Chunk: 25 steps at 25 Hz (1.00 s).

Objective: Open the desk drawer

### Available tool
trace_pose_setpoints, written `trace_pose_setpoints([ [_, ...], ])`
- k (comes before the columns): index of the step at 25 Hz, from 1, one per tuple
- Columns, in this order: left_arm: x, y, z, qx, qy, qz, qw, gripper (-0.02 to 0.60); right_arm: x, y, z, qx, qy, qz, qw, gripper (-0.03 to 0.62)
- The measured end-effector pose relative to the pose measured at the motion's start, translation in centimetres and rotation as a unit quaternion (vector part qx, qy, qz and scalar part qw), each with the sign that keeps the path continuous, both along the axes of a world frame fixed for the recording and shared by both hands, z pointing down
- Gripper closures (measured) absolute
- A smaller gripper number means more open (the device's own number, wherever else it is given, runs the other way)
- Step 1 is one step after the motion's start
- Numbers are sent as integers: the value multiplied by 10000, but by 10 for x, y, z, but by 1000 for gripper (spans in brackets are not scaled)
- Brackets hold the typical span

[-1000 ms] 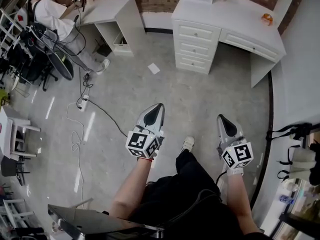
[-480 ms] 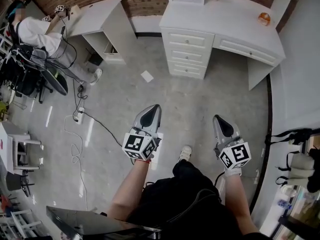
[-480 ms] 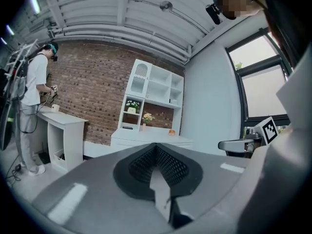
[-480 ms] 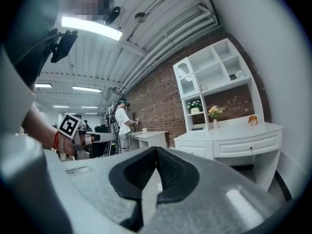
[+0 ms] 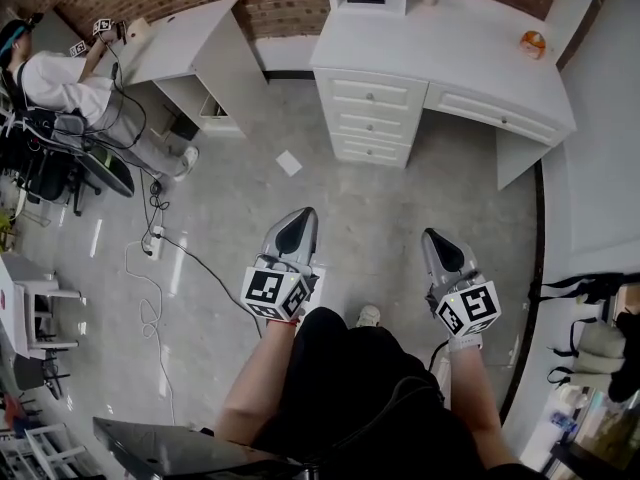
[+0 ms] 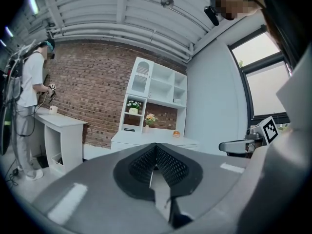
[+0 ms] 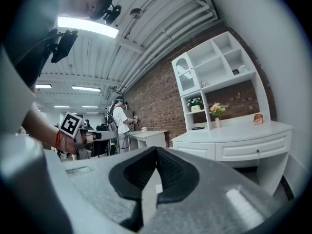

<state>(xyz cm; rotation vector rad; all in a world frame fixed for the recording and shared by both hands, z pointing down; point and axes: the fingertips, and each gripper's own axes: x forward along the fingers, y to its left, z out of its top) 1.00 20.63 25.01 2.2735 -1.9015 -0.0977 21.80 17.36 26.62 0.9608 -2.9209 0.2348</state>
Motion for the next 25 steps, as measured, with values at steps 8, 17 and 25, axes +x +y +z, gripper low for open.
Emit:
trace_pose_setpoints([
  [8,-35,-34,17,-136,118,-62,9998,580,-30,-37,10,-104,114,14,9999,592],
  [17,-86,-117,12,-86,16,332,9994,580,-81,-106,0,-87,54,367,9993,592],
  [25,-128,-184,14,-84,64,650,9978,580,-131,-161,6,-180,89,590,9981,592],
])
